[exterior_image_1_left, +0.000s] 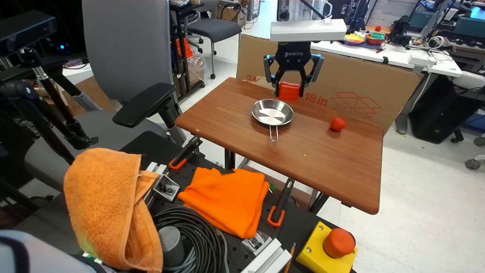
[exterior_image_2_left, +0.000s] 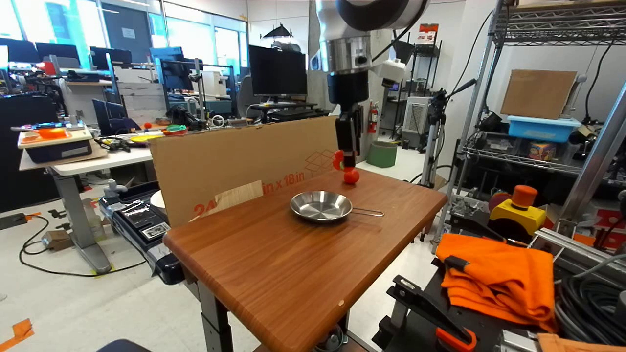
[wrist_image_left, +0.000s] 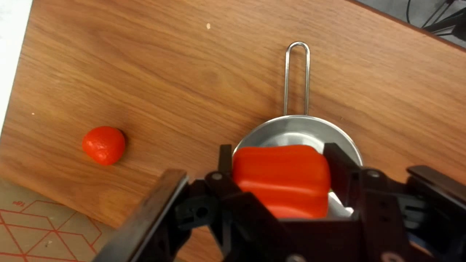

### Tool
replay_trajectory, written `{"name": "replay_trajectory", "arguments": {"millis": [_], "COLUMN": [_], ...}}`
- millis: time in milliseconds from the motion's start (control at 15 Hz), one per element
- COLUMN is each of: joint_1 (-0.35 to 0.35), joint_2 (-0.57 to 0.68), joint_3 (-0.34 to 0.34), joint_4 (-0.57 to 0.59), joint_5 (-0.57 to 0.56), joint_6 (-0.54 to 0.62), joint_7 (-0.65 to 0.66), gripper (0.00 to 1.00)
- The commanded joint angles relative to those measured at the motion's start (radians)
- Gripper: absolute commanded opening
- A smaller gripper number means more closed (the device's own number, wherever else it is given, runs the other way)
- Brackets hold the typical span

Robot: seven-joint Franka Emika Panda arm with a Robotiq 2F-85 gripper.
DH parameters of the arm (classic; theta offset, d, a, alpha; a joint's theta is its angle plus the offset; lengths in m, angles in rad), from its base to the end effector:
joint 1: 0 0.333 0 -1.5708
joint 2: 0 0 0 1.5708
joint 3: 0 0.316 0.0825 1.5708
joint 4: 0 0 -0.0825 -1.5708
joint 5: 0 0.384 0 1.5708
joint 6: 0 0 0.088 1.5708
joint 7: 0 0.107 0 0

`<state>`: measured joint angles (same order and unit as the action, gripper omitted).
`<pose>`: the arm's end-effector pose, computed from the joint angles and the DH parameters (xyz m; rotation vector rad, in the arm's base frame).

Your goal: Put the pepper on the pan

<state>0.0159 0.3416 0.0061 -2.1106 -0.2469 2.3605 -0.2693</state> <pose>0.5696 0.0094 0.2449 2.9024 0.7022 -0.1653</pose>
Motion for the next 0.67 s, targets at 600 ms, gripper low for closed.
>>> {"name": "replay_trajectory", "arguments": {"millis": [600], "joint_1": [-0.049], "joint_2": [-0.068], "joint_3": [0.077], "joint_4": [-0.092], "joint_5": [0.079], "joint_6": [0.100], "joint_7": [-0.265], "gripper": [0.38]}}
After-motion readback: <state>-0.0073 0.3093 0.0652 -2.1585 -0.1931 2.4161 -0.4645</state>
